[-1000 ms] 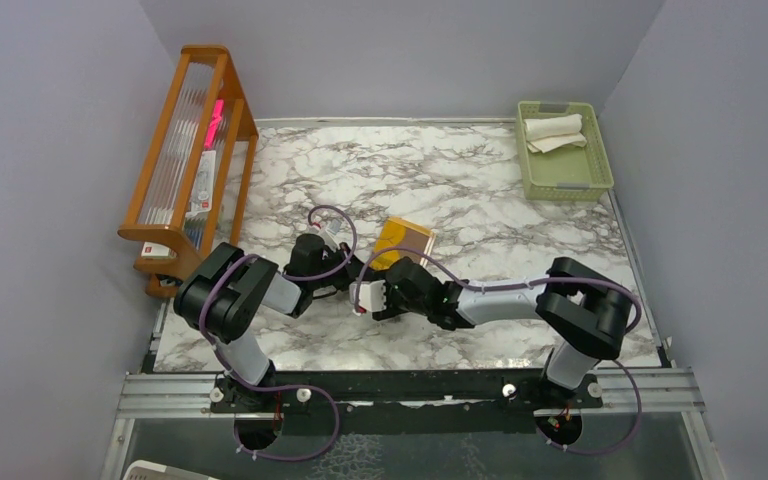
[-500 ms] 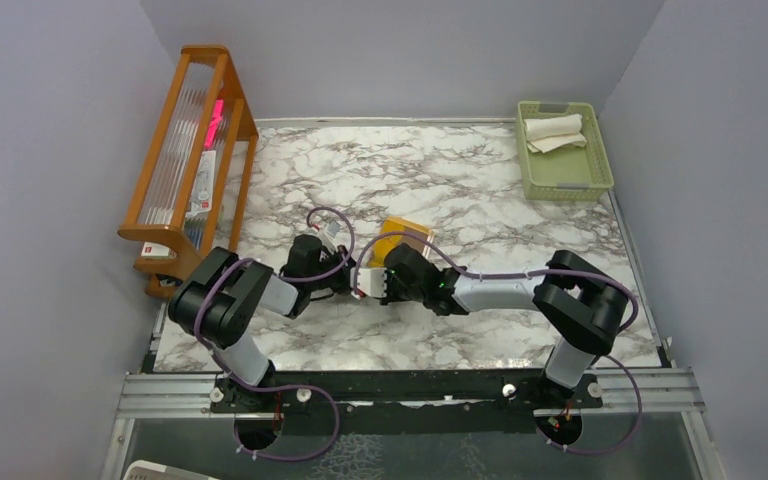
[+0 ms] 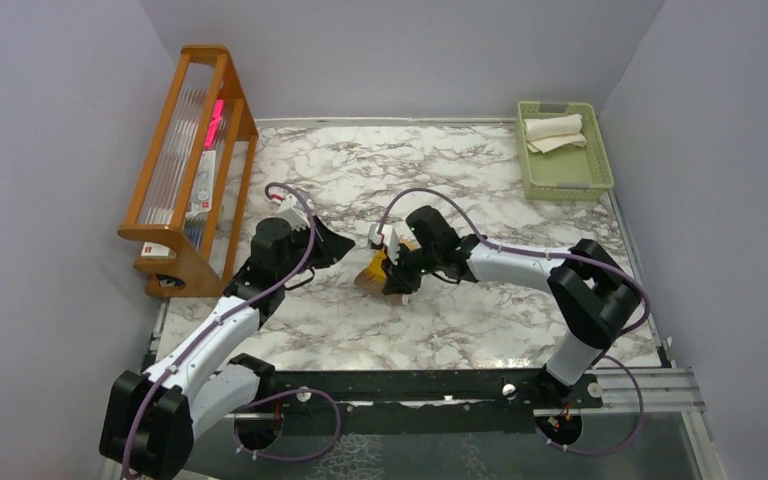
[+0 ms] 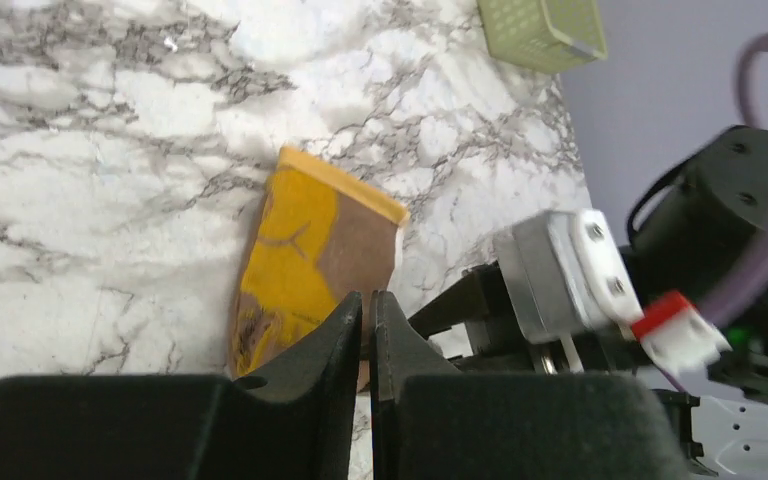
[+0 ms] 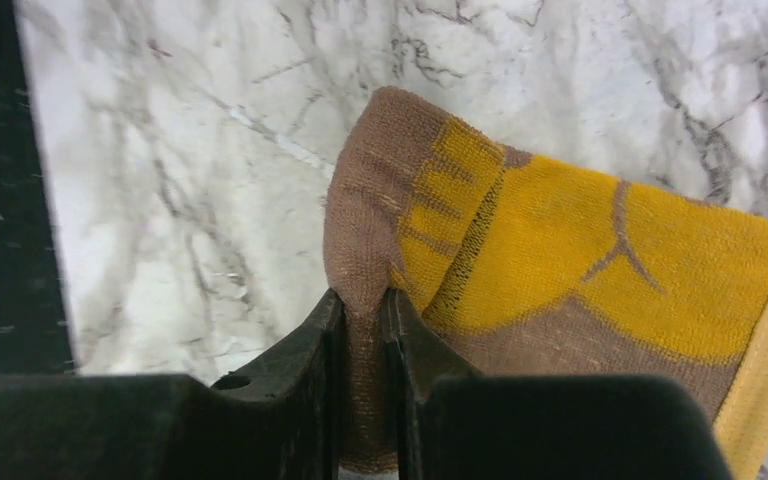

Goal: Roll the towels
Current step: Roll the towel at the center of the board.

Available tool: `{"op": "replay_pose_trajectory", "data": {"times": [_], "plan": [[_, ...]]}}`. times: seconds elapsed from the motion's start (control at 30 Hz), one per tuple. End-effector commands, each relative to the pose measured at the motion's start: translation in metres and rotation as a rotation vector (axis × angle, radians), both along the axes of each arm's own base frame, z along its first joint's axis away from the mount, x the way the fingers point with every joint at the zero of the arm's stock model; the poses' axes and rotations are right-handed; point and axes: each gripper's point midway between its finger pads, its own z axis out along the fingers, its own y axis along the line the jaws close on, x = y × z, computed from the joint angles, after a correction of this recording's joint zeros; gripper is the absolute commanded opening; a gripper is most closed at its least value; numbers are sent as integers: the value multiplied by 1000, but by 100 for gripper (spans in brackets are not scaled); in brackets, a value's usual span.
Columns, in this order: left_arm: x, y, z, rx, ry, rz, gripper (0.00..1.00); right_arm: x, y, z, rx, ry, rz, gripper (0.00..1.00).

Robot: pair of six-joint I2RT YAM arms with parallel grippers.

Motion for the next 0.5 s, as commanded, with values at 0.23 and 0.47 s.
{"op": "replay_pose_trajectory", "data": {"times": [0.23,0.47], "plan": [[-25,-1,-6,11,32,-64,11,-18,-23,37,384,637,-97,14],[-29,-22,-6,-7,22,-130,11,-21,-28,10,346,1015,-189,5]]}}
